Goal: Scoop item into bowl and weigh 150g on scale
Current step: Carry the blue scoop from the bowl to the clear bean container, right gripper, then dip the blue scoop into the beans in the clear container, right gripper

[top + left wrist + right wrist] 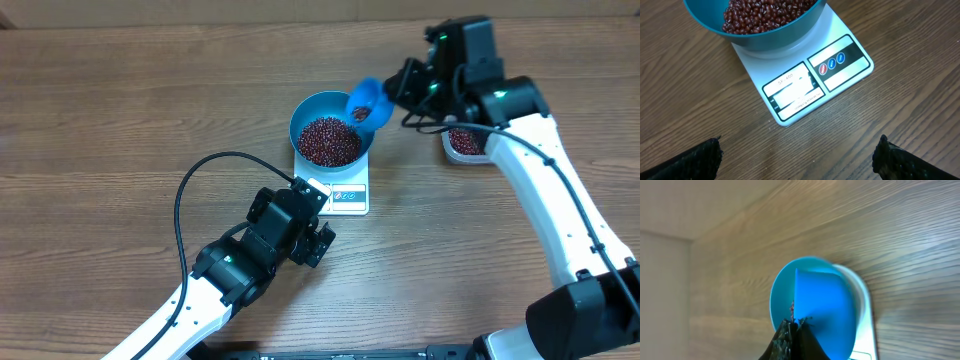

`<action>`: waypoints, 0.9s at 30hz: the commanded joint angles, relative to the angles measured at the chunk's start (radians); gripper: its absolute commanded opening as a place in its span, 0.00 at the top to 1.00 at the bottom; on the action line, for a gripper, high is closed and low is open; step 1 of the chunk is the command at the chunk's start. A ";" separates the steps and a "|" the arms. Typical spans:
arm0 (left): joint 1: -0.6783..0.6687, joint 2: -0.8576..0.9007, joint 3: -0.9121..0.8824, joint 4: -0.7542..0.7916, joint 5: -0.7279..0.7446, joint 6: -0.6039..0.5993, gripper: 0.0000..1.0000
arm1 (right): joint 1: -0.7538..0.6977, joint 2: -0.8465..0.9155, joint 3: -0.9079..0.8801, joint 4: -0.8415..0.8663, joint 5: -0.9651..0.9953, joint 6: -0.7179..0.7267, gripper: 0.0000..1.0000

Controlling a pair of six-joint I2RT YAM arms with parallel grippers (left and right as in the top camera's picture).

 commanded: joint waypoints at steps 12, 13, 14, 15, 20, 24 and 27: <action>0.005 -0.007 -0.012 0.003 -0.014 0.019 0.01 | -0.174 -0.033 0.031 -0.031 -0.022 -0.055 0.96; 0.005 -0.007 -0.012 0.003 -0.014 0.020 0.00 | -0.194 -0.033 0.031 -0.031 -0.023 -0.055 0.96; 0.005 -0.007 -0.012 0.003 -0.014 0.020 0.00 | -0.213 -0.033 0.031 -0.032 -0.023 -0.059 0.96; 0.005 -0.007 -0.012 0.003 -0.014 0.020 0.00 | -0.231 -0.033 0.031 -0.034 -0.023 -0.063 0.96; 0.005 -0.007 -0.012 0.003 -0.014 0.019 0.01 | -0.332 -0.033 0.031 -0.086 -0.022 -0.191 0.96; 0.005 -0.007 -0.012 0.003 -0.014 0.020 0.00 | -0.391 -0.033 0.031 -0.145 -0.013 -0.317 0.96; 0.005 -0.007 -0.012 0.003 -0.014 0.020 0.00 | -0.414 -0.033 0.031 -0.160 0.045 -0.371 0.96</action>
